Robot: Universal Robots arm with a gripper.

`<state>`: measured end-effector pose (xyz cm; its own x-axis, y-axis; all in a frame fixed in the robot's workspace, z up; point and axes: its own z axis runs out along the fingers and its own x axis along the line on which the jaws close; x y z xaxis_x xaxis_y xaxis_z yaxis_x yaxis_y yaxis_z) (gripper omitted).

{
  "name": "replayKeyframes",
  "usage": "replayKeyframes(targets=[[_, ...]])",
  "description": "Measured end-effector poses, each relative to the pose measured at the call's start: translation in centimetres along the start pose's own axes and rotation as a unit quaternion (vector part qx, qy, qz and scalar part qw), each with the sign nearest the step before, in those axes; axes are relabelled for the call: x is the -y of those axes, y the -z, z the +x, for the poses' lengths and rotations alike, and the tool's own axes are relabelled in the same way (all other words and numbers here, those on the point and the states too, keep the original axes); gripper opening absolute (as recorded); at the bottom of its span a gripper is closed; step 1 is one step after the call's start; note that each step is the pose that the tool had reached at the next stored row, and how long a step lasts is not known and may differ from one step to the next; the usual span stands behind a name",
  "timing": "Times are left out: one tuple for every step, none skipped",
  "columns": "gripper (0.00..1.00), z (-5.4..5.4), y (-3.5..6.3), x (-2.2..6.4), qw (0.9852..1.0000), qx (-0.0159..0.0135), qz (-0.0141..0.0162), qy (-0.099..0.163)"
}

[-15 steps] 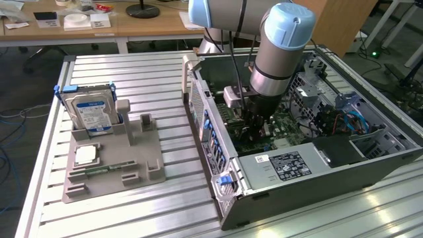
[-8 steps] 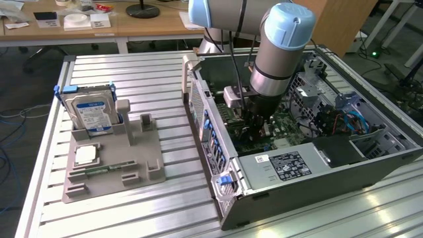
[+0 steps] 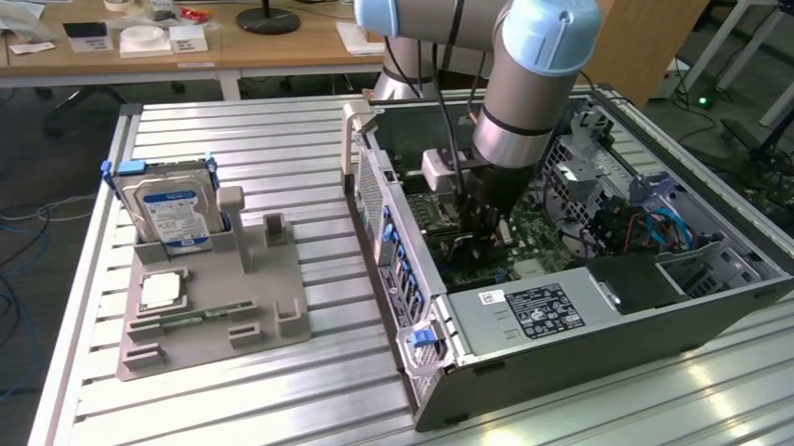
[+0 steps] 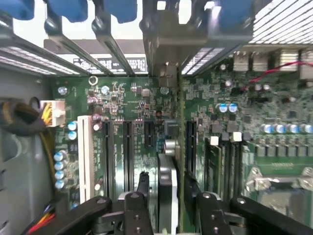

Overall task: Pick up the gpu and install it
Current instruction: 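Insert the gpu into the slot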

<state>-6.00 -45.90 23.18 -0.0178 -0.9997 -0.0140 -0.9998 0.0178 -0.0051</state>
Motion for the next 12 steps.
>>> replayKeyframes(targets=[[0.41, 0.0, 0.47, 0.0, 1.0, 0.0, 0.0002, 0.0], [0.41, 0.0, 0.9, 0.01, 1.0, 0.0, 0.0004, 0.0], [0.41, 0.0, 1.35, 0.01, 1.0, 0.0, 0.0005, 0.0], [0.41, 0.0, 1.8, 0.01, 1.0, 0.0, 0.0006, 0.0], [0.41, 0.0, 2.24, 0.01, 1.0, 0.0001, 0.0008, 0.0], [0.41, 0.0, 2.7, 0.01, 1.0, -0.0001, 0.0008, 0.0], [0.41, 0.0, 3.14, 0.02, 1.0, 0.0001, 0.001, 0.0], [0.41, -0.1, 3.6, 0.02, 1.0, 0.0, 0.0011, 0.0], [0.41, -0.1, 4.03, 0.02, 1.0, 0.0, 0.0012, 0.0], [0.41, -0.1, 4.31, 0.02, 1.0, -0.0001, 0.0012, 0.0], [0.41, -0.1, 4.35, 0.02, 1.0, 0.0001, 0.0014, 0.0], [0.41, -0.1, 4.35, 0.02, 1.0, 0.0002, 0.0014, 0.0]])
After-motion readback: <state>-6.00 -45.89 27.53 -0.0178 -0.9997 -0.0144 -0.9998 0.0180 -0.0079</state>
